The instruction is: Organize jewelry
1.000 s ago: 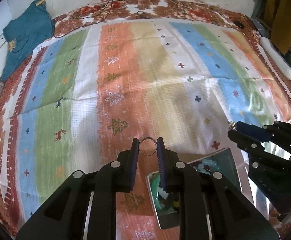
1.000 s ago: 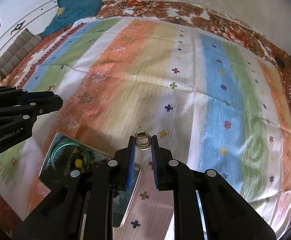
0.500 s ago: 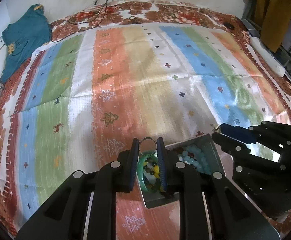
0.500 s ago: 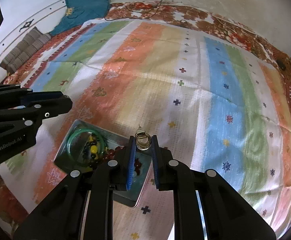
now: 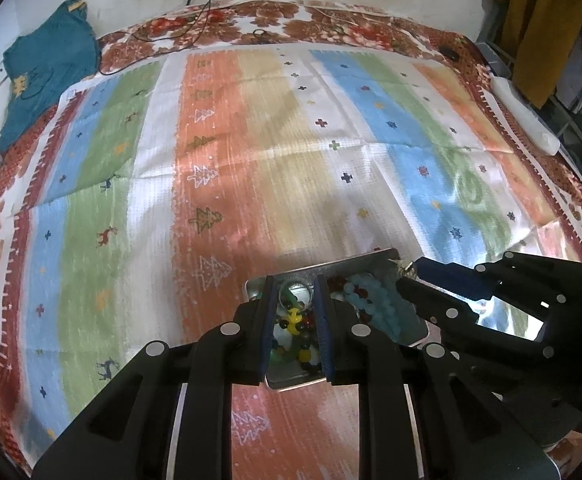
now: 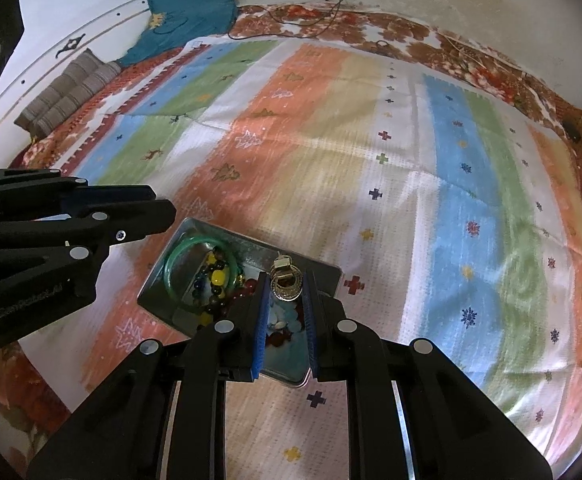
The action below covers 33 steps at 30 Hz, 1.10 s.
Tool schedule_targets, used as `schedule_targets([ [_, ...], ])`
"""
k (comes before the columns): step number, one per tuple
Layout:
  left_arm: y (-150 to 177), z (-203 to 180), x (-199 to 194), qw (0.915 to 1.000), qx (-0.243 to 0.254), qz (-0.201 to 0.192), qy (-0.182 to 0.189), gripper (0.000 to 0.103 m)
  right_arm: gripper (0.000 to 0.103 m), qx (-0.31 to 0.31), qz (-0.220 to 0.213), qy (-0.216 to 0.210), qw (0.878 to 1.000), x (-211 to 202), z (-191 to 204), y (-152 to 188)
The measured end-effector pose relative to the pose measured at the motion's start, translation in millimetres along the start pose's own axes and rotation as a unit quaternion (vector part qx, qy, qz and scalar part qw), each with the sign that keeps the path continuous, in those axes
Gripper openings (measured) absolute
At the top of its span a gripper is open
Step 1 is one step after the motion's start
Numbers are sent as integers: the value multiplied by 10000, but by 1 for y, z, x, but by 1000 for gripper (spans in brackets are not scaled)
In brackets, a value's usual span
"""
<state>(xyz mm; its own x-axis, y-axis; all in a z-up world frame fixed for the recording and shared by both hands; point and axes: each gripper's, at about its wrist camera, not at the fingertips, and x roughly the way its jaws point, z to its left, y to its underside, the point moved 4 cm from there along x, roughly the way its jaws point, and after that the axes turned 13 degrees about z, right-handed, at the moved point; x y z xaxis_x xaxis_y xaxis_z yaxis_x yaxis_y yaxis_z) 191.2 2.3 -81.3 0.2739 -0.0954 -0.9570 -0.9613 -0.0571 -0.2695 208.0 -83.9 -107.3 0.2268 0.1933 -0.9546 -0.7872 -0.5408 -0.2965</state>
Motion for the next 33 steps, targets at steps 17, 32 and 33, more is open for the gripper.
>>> schedule_targets([
  [17,37,13,-18,9994,-331,-116,-31,37,45,161,-118,60,9998,-16,-6,28],
  [32,72,11,-46,9982,-350,-479,52,72,71,255,-457,58,9986,-42,-9,56],
  [33,74,11,-48,9981,-346,-503,35,76,73,267,-500,52,9984,-44,-8,57],
])
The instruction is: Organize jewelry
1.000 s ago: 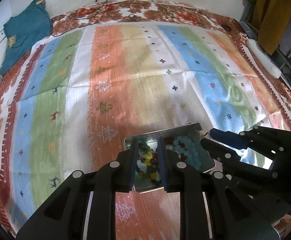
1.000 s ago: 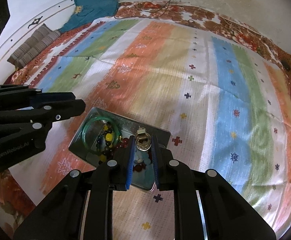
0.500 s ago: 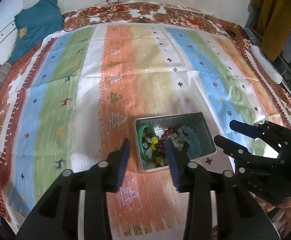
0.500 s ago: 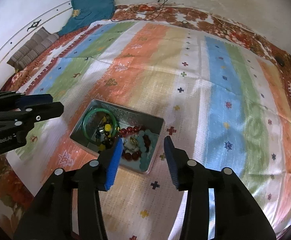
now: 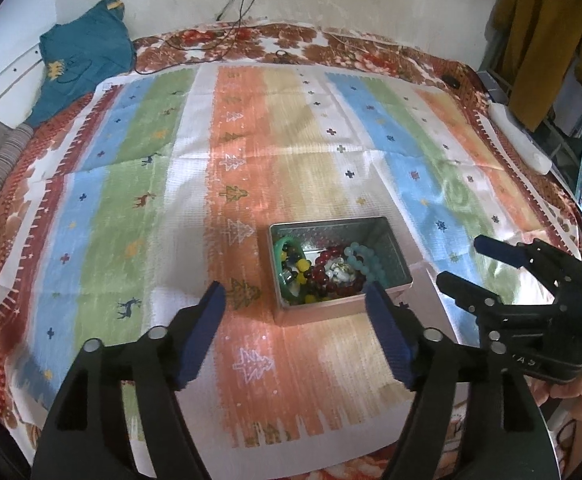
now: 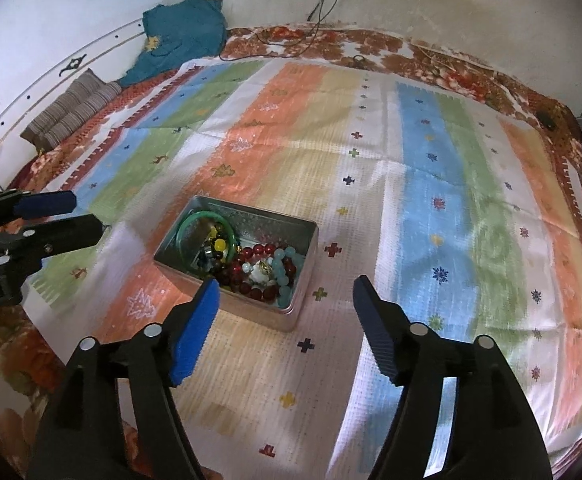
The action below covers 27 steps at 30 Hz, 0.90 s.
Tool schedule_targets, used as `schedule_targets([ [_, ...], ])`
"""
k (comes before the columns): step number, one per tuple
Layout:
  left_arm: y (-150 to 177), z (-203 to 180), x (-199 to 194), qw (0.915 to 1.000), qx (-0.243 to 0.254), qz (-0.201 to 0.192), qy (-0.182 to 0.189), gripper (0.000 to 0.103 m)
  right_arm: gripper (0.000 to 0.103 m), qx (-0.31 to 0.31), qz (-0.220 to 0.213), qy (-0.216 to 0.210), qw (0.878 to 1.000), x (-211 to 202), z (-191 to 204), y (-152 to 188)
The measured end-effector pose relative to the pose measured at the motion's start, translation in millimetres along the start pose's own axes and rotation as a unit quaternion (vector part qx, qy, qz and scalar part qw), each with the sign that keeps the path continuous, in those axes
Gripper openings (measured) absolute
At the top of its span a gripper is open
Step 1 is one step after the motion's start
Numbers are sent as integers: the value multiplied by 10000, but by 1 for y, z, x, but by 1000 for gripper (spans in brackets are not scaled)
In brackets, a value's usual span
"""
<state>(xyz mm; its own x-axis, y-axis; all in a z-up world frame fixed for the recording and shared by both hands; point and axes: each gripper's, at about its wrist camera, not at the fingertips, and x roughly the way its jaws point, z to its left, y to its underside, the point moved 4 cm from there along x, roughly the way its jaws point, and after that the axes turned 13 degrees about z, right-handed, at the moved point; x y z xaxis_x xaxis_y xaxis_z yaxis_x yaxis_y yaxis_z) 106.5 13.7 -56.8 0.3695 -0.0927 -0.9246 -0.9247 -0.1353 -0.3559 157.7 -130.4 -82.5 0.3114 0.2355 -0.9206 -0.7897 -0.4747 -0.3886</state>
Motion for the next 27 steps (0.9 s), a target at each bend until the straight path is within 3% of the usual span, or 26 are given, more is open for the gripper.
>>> schedule_targets([
  [7,13,4,-11,9995,-134,-259,81,92,82,31,-155,70,9999,-10,-1,9],
  [10,17,6,-15,9988,-126,-434,-159,93,83,40,-283,175,9994,-17,-1,12],
  [14,21,10,-13,9989,-239,-378,-134,93,88,13,-422,101,9991,-25,-1,15],
  [19,29,3,-19,9976,26,-584,-367,96,88,-89,-486,239,9985,-28,2,20],
  [21,32,0,-22,9973,95,-644,-327,97,93,-130,-546,198,9982,-31,4,21],
  [23,37,0,-23,9979,69,-641,-44,97,93,-154,-539,190,9982,-32,5,23],
  [27,41,-1,-27,9965,137,-778,-278,97,94,-228,-549,204,9980,-33,9,27],
])
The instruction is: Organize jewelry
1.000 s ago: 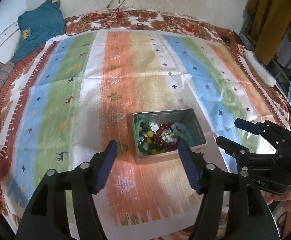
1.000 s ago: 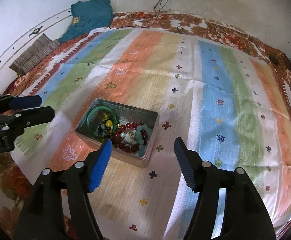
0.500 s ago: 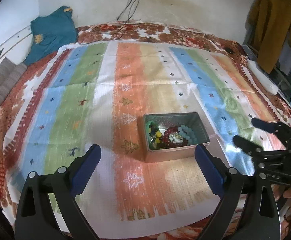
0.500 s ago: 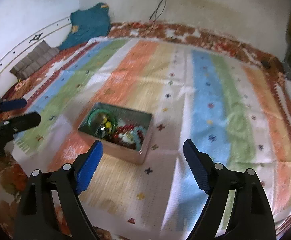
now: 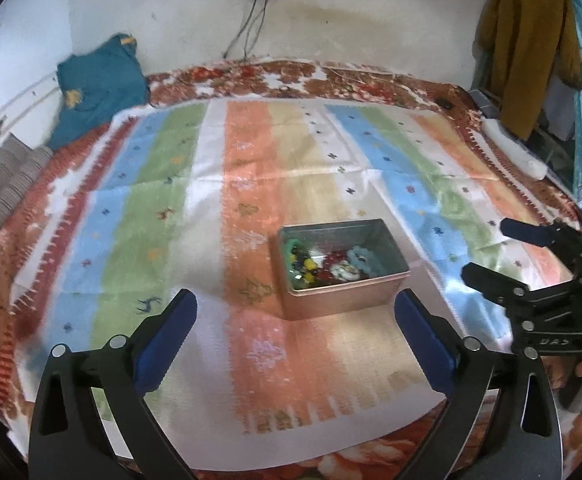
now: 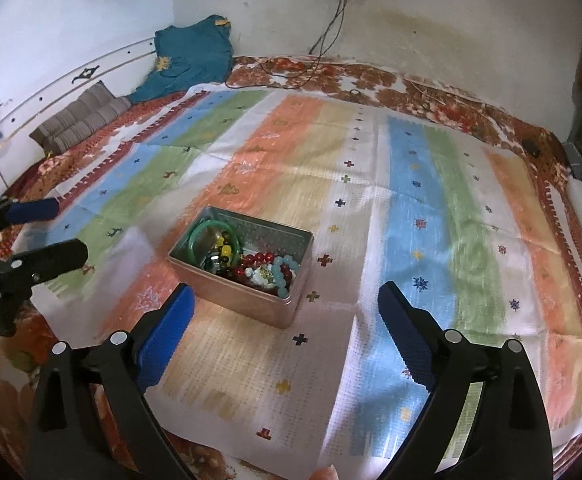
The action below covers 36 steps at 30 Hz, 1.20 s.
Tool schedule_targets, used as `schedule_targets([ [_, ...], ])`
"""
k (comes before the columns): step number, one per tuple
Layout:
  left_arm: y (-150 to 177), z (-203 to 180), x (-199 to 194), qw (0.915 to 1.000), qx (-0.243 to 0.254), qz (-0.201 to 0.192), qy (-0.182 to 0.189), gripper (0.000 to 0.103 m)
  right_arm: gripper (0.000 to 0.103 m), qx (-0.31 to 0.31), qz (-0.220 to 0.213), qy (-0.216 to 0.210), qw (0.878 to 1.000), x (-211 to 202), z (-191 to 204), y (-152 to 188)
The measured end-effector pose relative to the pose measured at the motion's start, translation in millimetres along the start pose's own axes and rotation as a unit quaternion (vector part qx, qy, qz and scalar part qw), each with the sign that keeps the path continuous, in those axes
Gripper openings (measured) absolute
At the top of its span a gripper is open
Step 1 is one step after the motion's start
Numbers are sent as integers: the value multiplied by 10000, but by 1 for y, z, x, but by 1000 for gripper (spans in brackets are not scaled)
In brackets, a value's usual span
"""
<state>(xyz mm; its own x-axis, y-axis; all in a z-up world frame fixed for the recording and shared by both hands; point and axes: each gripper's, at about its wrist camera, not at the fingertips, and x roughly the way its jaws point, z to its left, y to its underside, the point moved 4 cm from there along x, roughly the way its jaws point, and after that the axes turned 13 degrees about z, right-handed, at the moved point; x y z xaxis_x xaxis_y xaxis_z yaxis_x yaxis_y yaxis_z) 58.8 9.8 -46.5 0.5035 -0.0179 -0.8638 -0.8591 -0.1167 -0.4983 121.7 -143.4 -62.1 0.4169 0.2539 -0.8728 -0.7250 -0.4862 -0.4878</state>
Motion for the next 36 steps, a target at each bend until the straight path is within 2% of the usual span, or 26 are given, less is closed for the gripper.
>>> schedule_targets([
  [17,10,-9,-3,9993,252,-38,-275,97,95,-3,-25,-94,10000,-5,3,7],
  [36,11,-11,-11,9991,203,-272,-242,97,96,27,-251,-229,9994,-19,7,18],
])
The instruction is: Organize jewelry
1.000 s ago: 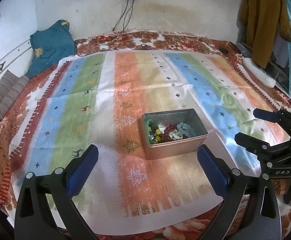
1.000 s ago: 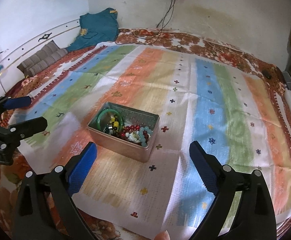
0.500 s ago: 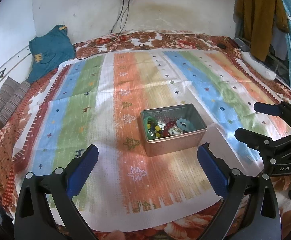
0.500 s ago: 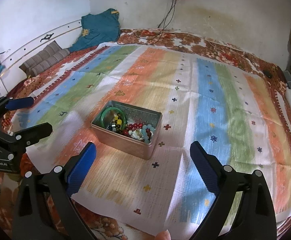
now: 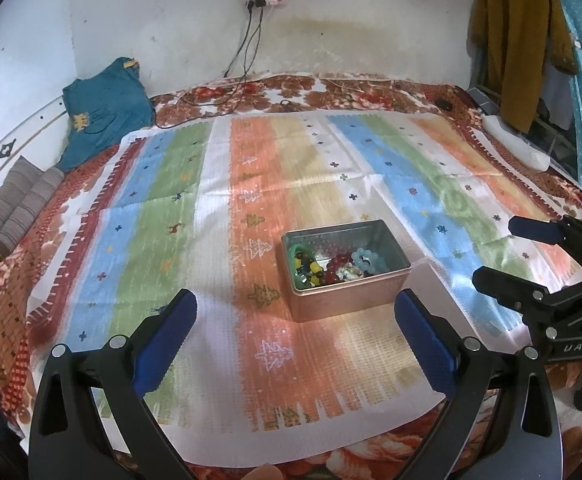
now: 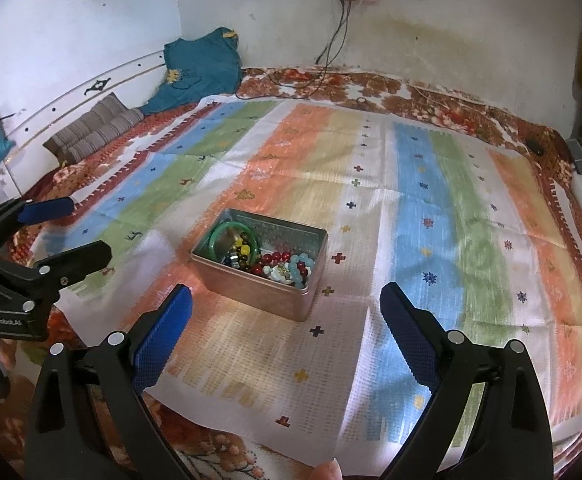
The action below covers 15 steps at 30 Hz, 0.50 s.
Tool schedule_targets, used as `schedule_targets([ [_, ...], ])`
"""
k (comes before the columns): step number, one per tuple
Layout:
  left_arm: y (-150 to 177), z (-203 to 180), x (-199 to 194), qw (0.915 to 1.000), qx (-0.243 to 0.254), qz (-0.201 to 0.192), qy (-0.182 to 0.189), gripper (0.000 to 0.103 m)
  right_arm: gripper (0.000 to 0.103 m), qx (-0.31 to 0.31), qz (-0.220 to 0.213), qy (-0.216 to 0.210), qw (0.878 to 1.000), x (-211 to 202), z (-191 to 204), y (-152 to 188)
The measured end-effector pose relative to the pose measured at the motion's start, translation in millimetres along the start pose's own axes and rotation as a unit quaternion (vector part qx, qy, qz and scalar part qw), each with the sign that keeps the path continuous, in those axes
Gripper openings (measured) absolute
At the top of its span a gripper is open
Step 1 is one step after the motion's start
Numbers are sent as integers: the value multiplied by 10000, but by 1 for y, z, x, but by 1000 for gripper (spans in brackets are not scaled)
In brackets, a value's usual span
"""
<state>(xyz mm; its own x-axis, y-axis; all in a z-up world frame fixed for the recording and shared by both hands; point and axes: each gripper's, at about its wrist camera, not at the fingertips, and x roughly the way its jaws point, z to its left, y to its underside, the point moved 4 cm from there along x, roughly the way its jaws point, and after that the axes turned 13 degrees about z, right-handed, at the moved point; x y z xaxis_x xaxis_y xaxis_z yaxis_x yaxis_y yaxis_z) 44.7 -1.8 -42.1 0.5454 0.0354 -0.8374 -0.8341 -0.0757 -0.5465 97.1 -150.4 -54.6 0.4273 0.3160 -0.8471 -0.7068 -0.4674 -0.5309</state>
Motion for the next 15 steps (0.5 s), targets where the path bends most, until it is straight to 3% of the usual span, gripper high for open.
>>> schedule_targets([
  [15,3,-2,-12,9999,13,-154,57,97,98,37,-236,-37,9997,-12,1,4],
])
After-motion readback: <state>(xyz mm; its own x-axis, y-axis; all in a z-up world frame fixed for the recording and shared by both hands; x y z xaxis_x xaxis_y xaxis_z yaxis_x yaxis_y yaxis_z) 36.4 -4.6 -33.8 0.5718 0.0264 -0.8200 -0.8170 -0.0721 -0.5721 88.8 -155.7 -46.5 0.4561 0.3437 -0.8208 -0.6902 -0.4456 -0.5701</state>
